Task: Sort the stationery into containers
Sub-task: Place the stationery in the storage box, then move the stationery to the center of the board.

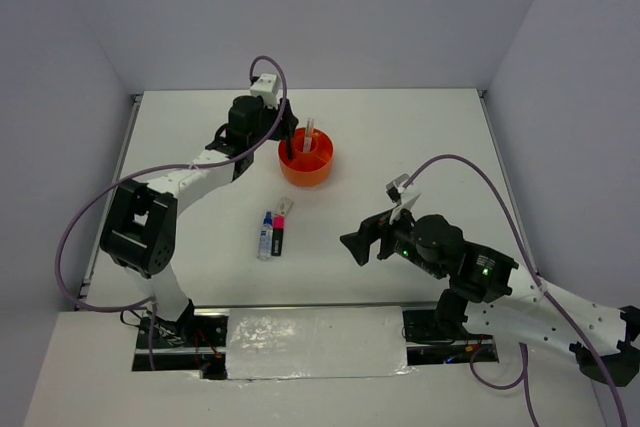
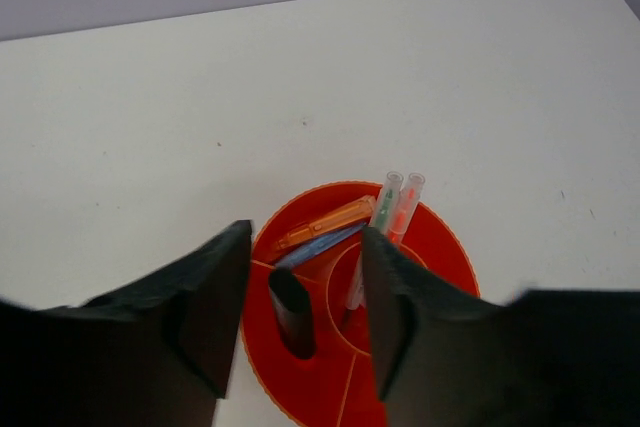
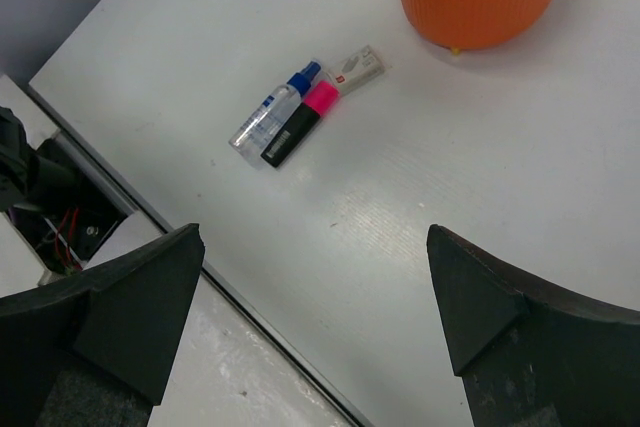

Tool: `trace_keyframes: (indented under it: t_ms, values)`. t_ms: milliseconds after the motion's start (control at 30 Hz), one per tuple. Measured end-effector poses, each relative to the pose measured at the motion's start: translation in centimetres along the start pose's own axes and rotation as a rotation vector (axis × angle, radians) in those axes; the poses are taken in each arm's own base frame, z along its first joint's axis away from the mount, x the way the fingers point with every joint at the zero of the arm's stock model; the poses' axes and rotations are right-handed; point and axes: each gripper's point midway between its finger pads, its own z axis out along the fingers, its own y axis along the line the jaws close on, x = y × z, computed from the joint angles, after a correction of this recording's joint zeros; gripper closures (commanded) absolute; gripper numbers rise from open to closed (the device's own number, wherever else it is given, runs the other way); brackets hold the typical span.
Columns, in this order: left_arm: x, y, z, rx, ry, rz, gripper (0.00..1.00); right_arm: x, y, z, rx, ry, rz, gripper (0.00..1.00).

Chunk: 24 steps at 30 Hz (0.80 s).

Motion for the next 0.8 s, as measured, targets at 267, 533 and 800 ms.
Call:
trace_keyframes:
  t_ms: [267,533,800]
  values:
    - [1.2,0.4,-1.3,-0.018,0.017,-0.022,0.17,0.8,0.4,1.2,-0.002,0.038,-0.011,0.0]
    - [-5.5,-0.9,-10.4,-0.054,-0.045,-0.154,0.01,4.8,-0.4,7.4,0.204,0.241,0.05,0.0]
    - [-6.1,-1.5,-20.2,-0.062,0.036,-0.139,0.01,9.4,0.8,15.0,0.369,0.392,0.123,0.01]
